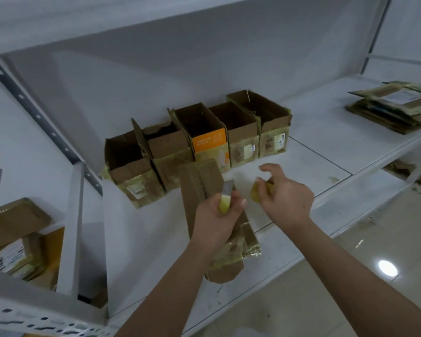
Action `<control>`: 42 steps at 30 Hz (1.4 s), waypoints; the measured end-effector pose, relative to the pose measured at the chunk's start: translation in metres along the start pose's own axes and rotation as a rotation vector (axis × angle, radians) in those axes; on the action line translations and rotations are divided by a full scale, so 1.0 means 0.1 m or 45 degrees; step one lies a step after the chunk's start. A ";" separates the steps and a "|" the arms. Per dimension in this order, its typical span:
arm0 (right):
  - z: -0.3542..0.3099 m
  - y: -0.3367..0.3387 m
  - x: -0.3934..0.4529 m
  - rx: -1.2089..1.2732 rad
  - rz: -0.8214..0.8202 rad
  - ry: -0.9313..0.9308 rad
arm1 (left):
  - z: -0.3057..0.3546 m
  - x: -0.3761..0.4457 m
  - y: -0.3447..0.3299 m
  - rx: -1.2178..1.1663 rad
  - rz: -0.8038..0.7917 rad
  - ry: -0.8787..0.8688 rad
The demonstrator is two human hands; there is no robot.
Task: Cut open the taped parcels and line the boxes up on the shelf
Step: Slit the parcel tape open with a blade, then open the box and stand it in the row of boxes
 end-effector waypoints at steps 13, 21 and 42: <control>0.73 -0.56 0.44 0.138 -0.543 -0.490 | -0.03 0.01 0.17 -0.388 0.277 0.019; -0.29 -0.25 0.02 0.442 -0.780 0.354 | 0.02 0.02 0.16 -0.504 0.283 -0.071; -0.37 -0.27 -0.58 0.327 -0.768 0.040 | -0.19 -0.58 0.82 0.011 -0.119 -0.016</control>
Point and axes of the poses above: each hand's wrist, its own x-axis towards the middle knuckle, its own y-axis out of the back of the hand, z = x × y, the point moved 4 cm from there along x, towards the middle knuckle, and after that the axes turned 14 degrees about -y, right-handed, at the moved point
